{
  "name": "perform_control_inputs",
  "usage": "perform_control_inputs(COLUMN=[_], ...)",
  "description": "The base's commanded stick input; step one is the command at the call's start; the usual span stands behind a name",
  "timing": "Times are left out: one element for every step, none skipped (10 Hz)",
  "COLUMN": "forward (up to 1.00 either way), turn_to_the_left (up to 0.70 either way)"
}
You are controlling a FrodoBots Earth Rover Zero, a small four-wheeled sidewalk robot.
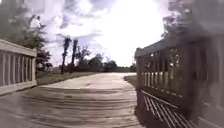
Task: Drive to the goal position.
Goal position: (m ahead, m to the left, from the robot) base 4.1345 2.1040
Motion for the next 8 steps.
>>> perform_control_inputs(forward=[0.95,1.0,1.0,1.0,1.0,1.0,1.0,1.0], turn_to_the_left=[0.0,0.0,0.0,0.0,0.0,0.0,0.0,0.0])
